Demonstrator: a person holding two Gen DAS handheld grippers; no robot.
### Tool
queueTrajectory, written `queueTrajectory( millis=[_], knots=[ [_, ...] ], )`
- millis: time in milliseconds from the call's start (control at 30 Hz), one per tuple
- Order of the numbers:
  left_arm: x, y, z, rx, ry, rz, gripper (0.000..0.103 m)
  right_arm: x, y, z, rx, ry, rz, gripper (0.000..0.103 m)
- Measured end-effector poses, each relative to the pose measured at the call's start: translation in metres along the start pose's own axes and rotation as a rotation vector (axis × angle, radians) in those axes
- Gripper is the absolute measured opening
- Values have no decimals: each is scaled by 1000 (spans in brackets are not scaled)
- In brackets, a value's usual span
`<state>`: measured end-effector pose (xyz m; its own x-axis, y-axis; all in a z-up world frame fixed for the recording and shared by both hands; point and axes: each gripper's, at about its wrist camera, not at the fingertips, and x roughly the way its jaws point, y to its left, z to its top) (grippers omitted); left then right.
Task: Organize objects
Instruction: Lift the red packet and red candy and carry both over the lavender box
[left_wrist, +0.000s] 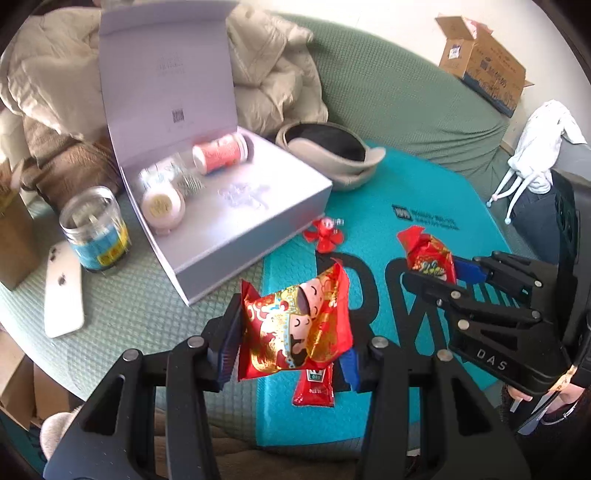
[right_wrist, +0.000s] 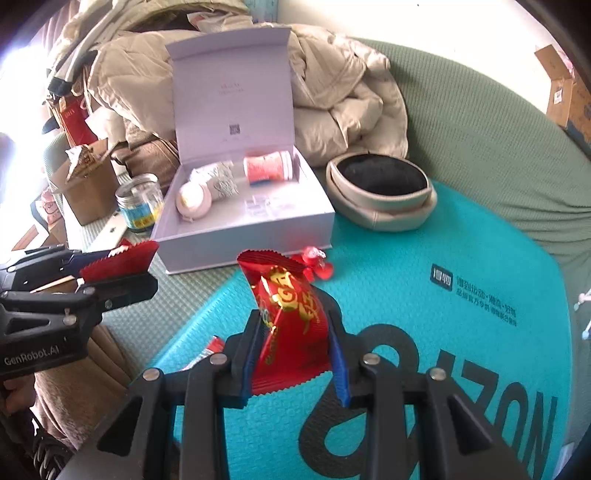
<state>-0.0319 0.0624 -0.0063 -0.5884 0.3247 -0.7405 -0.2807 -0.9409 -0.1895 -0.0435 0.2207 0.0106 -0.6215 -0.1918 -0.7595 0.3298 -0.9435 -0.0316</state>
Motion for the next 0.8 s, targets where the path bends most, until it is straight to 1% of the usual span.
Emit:
queueTrajectory(
  millis=[167, 333, 500, 600, 800],
  knots=[
    [-24, 3, 9, 23, -56, 1, 44, -20, 13, 8, -28, -19, -27, 34],
    [-42, 11, 11, 13, -74, -36, 44, -39, 29, 17, -47, -47, -18, 34],
    [-54, 22, 13, 4, -82, -40, 44, -46, 42, 21, -38, -61, 22, 34],
    [-56, 27, 13, 5, -67, -32, 44, -46, 47, 19, -28, -58, 33, 34],
    [-54, 34, 17, -6, -55, -24, 44, -42, 43, 23, -4, -51, 49, 34]
  ],
)
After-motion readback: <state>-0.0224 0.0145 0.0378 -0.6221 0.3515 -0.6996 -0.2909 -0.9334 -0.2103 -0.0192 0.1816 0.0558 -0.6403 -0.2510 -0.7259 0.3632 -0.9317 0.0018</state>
